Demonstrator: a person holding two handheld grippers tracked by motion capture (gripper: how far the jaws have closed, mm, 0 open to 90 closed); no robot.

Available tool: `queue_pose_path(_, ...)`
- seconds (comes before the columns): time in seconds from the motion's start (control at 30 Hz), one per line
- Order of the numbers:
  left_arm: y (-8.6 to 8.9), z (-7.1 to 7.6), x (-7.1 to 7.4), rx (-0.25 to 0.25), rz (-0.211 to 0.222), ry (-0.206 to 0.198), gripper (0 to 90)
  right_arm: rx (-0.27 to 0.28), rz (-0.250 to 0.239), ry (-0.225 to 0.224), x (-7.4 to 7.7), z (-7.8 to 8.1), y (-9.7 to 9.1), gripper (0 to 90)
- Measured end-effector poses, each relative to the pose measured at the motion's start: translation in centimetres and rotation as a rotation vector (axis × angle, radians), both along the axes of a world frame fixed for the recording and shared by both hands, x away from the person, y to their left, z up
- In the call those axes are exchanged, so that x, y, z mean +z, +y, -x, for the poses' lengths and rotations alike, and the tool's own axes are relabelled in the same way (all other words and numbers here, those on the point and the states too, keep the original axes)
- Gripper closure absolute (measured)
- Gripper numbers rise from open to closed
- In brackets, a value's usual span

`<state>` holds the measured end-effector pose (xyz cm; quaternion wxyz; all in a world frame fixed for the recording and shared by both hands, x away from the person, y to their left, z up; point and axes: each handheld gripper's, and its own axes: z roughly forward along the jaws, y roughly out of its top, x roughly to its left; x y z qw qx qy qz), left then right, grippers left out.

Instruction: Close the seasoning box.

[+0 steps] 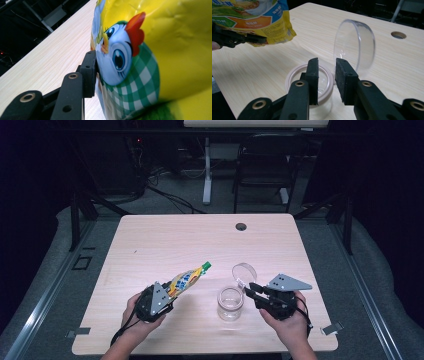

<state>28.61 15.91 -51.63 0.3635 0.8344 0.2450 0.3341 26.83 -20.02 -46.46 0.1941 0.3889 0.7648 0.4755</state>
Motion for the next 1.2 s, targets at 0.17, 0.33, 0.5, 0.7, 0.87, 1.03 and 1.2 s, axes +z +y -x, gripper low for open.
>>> queue_pose_path(0.17, -0.1, 0.0, 0.0, 0.001, -0.001, 0.000, 59.5, -0.068, 0.001, 0.042, -0.8, -0.4, -1.2, 73.1)
queue_pose_path(0.33, -0.3, 0.1, 0.0, -0.002, -0.029, -0.013, 59.6, -0.090, -0.007, 0.056, -1.3, -0.9, -1.5, 73.3)
queue_pose_path(0.5, -0.6, 0.3, 0.0, -0.012, -0.067, -0.036, 59.6, -0.099, -0.015, 0.061, -1.5, -1.5, -1.6, 76.2)
queue_pose_path(0.7, -0.7, 0.6, 0.0, -0.019, -0.093, -0.045, 59.6, -0.105, -0.021, 0.059, -1.6, -2.2, -1.6, 78.6)
queue_pose_path(0.87, -0.8, 0.7, 0.1, -0.021, -0.115, -0.059, 59.6, -0.110, -0.031, 0.042, -1.4, -2.1, -1.6, 75.9)
queue_pose_path(1.03, -0.9, 0.7, 0.3, -0.015, -0.141, -0.078, 59.7, -0.102, -0.026, 0.005, -0.6, -1.2, -1.7, 73.4)
queue_pose_path(1.2, -1.1, 0.8, 0.5, -0.015, -0.184, -0.100, 59.6, -0.070, -0.020, -0.024, 0.0, -0.5, -1.0, 71.5)
